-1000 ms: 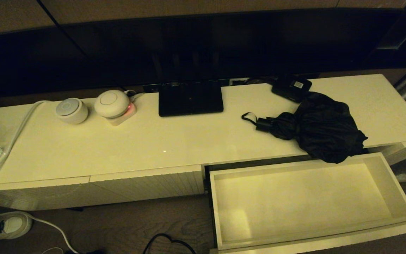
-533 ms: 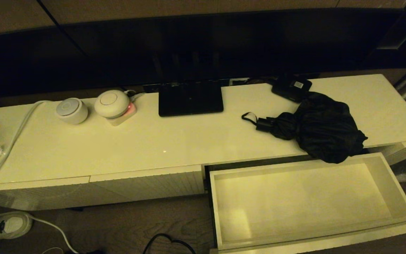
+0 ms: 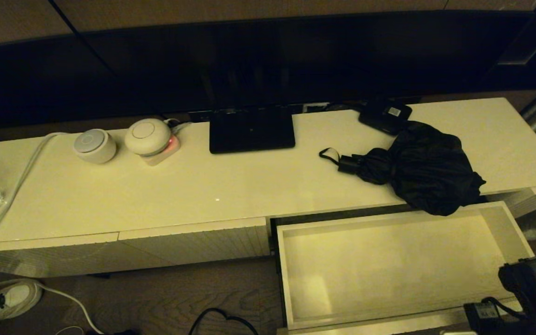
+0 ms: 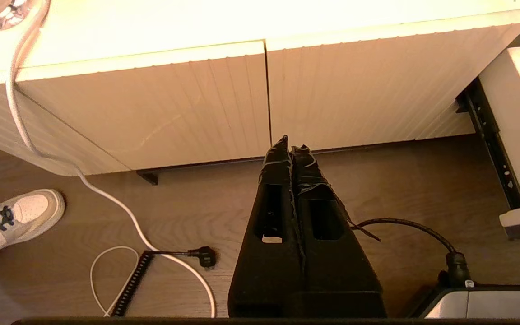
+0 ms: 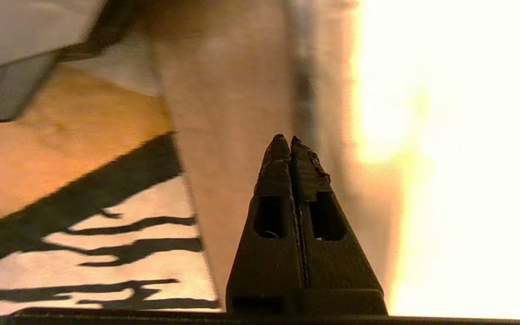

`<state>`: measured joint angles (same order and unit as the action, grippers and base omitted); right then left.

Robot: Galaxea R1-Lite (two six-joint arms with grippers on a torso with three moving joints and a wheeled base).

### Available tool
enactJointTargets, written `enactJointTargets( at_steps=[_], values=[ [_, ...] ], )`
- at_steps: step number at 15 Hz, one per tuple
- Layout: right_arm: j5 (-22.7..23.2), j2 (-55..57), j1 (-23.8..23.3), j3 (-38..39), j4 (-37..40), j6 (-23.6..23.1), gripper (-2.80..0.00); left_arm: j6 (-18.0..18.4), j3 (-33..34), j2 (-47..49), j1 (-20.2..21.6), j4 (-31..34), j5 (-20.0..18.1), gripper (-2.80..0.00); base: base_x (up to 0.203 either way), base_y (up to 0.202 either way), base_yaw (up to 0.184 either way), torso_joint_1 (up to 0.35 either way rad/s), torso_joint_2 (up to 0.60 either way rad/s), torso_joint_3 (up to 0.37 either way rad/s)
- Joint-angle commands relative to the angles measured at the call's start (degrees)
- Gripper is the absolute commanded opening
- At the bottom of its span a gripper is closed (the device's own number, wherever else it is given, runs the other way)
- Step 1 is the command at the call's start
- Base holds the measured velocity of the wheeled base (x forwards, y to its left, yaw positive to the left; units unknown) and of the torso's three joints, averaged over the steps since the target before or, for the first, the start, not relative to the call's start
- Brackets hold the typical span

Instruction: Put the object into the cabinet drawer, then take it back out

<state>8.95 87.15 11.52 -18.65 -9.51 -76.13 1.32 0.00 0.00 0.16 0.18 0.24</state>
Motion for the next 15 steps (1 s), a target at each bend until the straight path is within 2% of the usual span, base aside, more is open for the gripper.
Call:
enactJointTargets(
  at_steps=[1,4,10,15],
  values=[
    [-0.5,2.0,-0.01,-2.86,-1.27,-0.59,-2.8,0.0,0.18,0.0,0.02,-0.01,0.02,-2.8,0.0,0.0,0.0,0.0,0.0,0.0],
    [-1.13,3.65,-0.07,-4.97,-4.66,-0.51,-2.8,0.0,0.18,0.0,0.02,-0.01,0.02,-2.8,0.0,0.0,0.0,0.0,0.0,0.0],
    [-5.68,8.08,-0.71,-9.89,-10.16,-0.58,-2.8,0.0,0.18,0.0,0.02,-0.01,0.02,-2.8,0.0,0.0,0.0,0.0,0.0,0.0],
    [-6.05,9.68,-1.69,-15.9,-11.05,-0.43,-2.8,0.0,0.18,0.0,0.02,-0.01,0.02,-2.8,0.0,0.0,0.0,0.0,0.0,0.0]
  ],
)
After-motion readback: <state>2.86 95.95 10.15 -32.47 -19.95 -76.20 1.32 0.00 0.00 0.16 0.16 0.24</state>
